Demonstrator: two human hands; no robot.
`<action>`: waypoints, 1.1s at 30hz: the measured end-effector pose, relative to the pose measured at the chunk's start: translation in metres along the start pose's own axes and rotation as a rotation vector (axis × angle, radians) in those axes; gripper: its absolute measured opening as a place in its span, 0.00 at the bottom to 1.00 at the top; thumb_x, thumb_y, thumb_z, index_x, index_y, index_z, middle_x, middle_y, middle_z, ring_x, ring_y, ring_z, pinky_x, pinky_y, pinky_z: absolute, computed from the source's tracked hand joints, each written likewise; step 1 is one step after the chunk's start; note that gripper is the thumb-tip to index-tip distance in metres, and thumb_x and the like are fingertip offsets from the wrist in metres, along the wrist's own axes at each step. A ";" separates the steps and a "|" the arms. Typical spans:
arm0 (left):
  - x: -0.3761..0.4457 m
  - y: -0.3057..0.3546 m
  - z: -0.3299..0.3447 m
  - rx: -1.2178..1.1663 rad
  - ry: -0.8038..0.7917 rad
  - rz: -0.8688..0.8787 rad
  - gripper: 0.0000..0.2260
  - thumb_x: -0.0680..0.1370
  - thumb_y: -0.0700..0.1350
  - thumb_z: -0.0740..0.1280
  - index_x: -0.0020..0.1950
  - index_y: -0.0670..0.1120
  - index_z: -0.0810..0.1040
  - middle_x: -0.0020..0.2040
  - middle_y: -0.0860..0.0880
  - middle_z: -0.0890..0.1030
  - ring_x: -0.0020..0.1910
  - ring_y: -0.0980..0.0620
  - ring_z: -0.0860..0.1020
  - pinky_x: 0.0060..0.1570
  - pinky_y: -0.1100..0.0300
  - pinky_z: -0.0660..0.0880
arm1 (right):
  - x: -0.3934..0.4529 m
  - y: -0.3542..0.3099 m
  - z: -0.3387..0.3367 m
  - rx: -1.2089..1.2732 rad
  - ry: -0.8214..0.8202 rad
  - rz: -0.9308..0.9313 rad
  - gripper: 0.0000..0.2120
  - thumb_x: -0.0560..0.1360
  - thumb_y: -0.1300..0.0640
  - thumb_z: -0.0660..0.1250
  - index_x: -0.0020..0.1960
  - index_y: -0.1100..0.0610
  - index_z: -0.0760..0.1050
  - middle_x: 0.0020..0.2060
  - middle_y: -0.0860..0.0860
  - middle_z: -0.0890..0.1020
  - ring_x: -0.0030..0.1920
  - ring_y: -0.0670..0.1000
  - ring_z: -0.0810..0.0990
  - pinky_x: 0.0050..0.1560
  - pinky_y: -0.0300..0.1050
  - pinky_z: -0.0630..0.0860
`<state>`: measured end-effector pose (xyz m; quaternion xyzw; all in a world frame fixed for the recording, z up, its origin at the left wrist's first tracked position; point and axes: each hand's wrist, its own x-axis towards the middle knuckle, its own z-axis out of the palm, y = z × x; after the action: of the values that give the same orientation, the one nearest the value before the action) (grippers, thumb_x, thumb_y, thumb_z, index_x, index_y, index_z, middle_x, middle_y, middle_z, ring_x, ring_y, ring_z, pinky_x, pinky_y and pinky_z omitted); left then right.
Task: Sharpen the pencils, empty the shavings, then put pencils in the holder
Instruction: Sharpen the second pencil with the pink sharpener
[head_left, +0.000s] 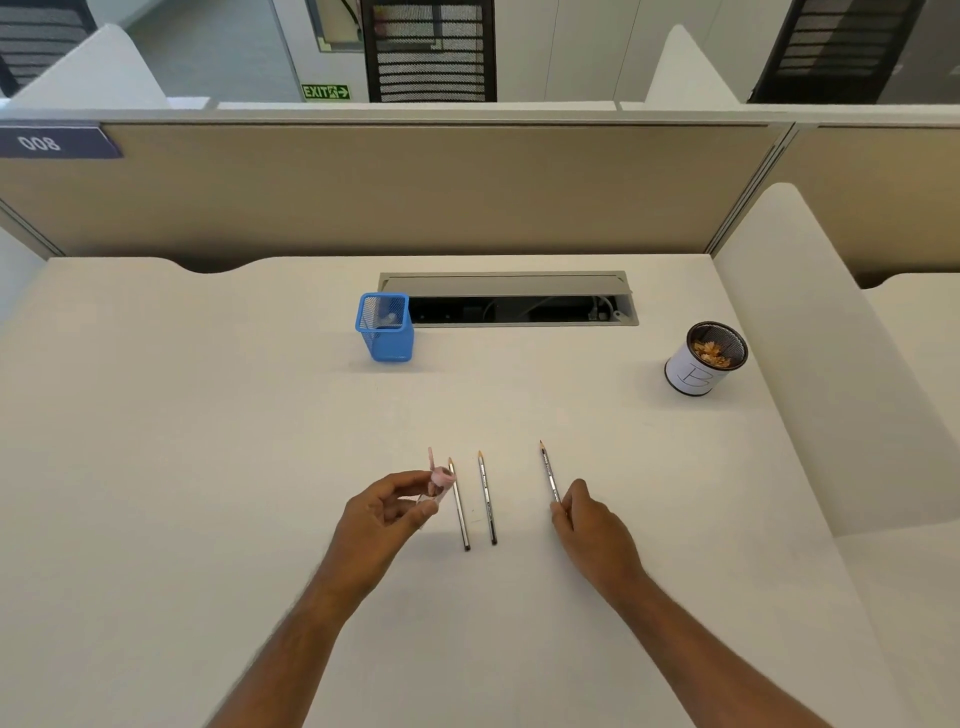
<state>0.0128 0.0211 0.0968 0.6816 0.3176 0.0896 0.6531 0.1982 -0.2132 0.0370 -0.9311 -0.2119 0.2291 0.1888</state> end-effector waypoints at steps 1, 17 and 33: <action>0.000 0.000 0.000 -0.001 0.003 -0.004 0.14 0.83 0.45 0.77 0.63 0.63 0.87 0.62 0.58 0.90 0.57 0.52 0.90 0.59 0.57 0.82 | 0.002 -0.002 0.000 -0.018 0.001 -0.001 0.12 0.87 0.48 0.59 0.52 0.56 0.66 0.38 0.51 0.82 0.39 0.59 0.81 0.40 0.52 0.76; 0.001 -0.001 0.001 -0.054 -0.003 0.001 0.15 0.77 0.55 0.79 0.63 0.63 0.86 0.63 0.57 0.90 0.56 0.50 0.91 0.59 0.53 0.83 | 0.013 -0.008 -0.003 -0.082 -0.104 0.019 0.12 0.87 0.48 0.58 0.51 0.55 0.63 0.47 0.58 0.84 0.46 0.63 0.82 0.43 0.52 0.73; -0.004 -0.013 0.000 -0.031 -0.011 -0.030 0.18 0.82 0.41 0.77 0.61 0.65 0.85 0.63 0.58 0.89 0.56 0.48 0.91 0.51 0.63 0.86 | -0.020 0.012 0.006 0.103 -0.030 0.025 0.17 0.83 0.43 0.65 0.46 0.52 0.65 0.29 0.46 0.72 0.31 0.49 0.71 0.35 0.48 0.69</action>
<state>0.0057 0.0179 0.0855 0.6670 0.3228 0.0809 0.6666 0.1823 -0.2317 0.0332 -0.9192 -0.1912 0.2560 0.2303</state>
